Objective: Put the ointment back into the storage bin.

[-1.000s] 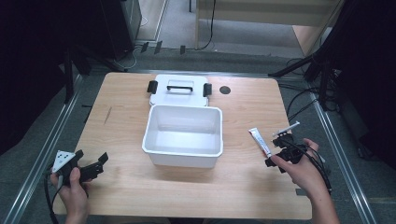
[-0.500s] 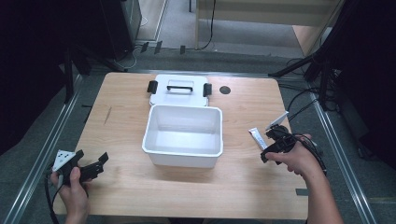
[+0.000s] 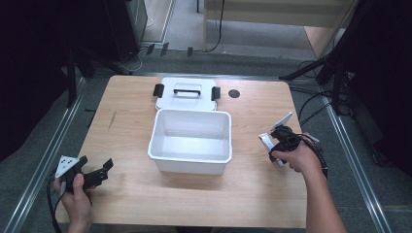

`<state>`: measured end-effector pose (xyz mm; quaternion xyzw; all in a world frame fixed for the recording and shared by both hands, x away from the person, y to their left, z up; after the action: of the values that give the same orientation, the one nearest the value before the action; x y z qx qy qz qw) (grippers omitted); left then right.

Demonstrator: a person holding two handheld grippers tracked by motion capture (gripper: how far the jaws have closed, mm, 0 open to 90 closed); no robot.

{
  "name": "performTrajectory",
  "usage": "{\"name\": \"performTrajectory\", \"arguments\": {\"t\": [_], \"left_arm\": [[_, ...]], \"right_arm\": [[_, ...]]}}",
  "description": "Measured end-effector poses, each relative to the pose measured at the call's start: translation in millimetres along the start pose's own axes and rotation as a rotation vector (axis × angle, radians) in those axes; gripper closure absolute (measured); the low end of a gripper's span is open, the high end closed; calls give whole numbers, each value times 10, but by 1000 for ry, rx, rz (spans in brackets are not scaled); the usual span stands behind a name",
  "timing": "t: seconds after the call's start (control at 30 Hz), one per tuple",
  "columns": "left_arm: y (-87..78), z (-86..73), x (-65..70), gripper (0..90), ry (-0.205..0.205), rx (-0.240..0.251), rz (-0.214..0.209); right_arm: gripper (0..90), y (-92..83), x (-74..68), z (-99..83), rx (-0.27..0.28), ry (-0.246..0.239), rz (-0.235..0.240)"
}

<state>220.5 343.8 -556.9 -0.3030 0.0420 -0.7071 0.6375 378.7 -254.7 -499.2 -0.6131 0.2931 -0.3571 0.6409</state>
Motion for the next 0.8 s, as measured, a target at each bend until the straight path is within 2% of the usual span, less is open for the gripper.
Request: {"name": "performTrajectory", "arguments": {"t": [0.1, 0.27, 0.53, 0.73, 0.8], "left_arm": [[4, 2, 0, 0, 2, -4, 0], [7, 3, -1, 0, -2, -10, -3], [12, 5, -3, 0, -5, -14, -3], [14, 5, -5, 0, -7, -14, -5], [13, 5, -5, 0, -8, -14, -5]], "right_arm": [[490, 44, 23, 48, 7, -7, -23], [564, 98, 71, 124, -2, -10, -29], [610, 156, 100, 169, -10, -1, -23], [712, 164, 109, 189, 1, 11, 4], [717, 163, 111, 190, 1, 12, 6]]}}
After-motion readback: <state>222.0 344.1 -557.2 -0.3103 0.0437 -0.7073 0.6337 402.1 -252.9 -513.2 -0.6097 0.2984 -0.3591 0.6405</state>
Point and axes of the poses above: each handheld gripper's, and its own axes: y roughly forward along the jaws, z roughly out of its top, x roughly to its right, the point moved 1 cm from there along y, roughly forward along the jaws, and after that the axes turned 11 degrees about -y, right-handed, at the moved point
